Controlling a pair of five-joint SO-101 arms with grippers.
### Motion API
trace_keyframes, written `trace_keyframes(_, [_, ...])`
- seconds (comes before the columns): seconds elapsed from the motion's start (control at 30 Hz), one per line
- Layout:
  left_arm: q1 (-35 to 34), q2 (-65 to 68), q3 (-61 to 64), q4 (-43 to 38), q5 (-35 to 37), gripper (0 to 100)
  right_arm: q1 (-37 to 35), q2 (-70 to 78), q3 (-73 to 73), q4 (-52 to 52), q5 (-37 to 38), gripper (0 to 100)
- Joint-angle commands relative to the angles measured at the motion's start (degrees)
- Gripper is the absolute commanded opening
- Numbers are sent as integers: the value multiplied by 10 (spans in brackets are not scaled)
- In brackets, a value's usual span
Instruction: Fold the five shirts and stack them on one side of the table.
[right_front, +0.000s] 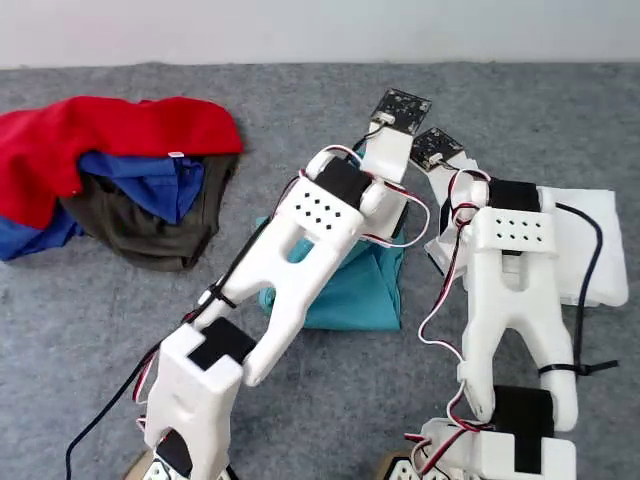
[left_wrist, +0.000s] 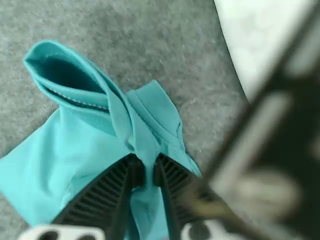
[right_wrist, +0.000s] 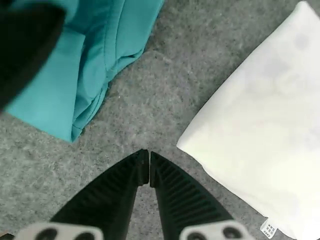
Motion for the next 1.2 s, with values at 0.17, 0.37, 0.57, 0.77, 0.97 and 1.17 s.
trace_keyframes(0.17, [31,48,-116,81,-18,12,7,-28,-4,-9,-4,11])
trace_keyframes(0.37, [35,55,-124,101,-16,82,7,-26,-6,-10,-2,12])
trace_keyframes(0.57, [14,55,-205,153,20,256,12,-22,-4,-40,-5,12])
trace_keyframes(0.77, [-92,-12,-275,154,18,236,3,-22,-29,-49,-56,12])
trace_keyframes(0.97, [-241,-40,-227,153,15,93,-94,-11,-62,-36,-55,12])
trace_keyframes(1.17, [-257,-44,-79,151,-22,14,-188,125,-109,-17,-81,9])
